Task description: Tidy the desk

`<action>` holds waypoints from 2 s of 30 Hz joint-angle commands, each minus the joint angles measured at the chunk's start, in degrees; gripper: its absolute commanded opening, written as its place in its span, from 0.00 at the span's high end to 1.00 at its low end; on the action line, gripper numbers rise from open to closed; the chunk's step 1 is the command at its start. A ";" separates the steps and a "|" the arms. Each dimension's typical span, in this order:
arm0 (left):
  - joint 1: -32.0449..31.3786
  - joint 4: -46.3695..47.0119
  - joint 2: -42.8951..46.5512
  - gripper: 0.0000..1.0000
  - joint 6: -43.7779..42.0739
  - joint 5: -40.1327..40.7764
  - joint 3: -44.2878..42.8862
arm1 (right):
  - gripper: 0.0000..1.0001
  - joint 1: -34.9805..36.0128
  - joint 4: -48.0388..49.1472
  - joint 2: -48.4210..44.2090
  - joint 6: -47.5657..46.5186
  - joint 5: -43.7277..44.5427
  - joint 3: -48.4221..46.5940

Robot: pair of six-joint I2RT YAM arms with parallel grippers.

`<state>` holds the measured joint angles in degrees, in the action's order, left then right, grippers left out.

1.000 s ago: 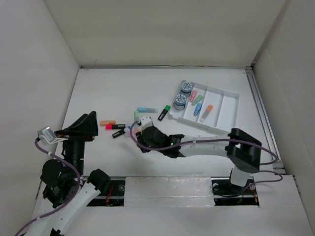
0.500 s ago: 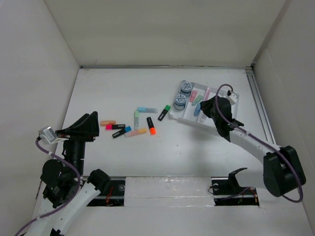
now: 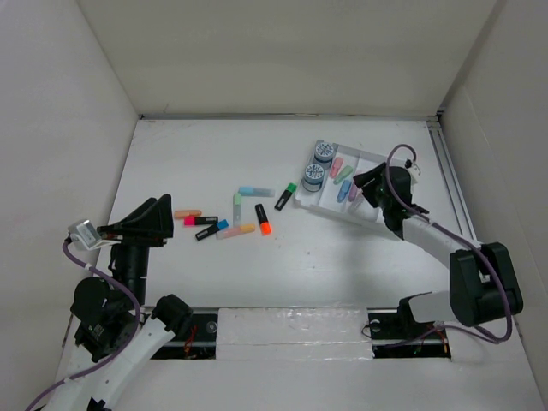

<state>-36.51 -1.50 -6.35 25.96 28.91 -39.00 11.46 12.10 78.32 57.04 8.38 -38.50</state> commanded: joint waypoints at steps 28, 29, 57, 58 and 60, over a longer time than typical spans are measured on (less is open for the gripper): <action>0.30 3.08 -1.91 0.46 -0.47 -1.04 -0.11 | 0.38 46.28 -13.24 33.12 -18.80 20.18 -35.49; 0.30 3.08 -1.83 0.46 -0.47 -1.13 -0.11 | 0.37 46.28 -13.59 33.73 -18.80 19.83 -37.42; 0.30 3.08 -0.24 0.46 -0.64 -0.96 0.16 | 0.81 46.63 -24.34 52.11 -19.51 26.25 -57.50; 0.30 3.08 -0.42 0.46 -0.64 -0.96 0.16 | 0.82 46.63 -22.92 49.58 -19.33 25.99 -56.26; 0.30 2.99 -0.33 0.46 -0.64 -0.96 0.16 | 0.85 46.63 -18.81 46.67 -19.16 23.54 -54.15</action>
<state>-36.51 -1.45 -7.22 25.91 28.62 -39.00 57.49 -10.63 129.93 36.82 32.75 -95.53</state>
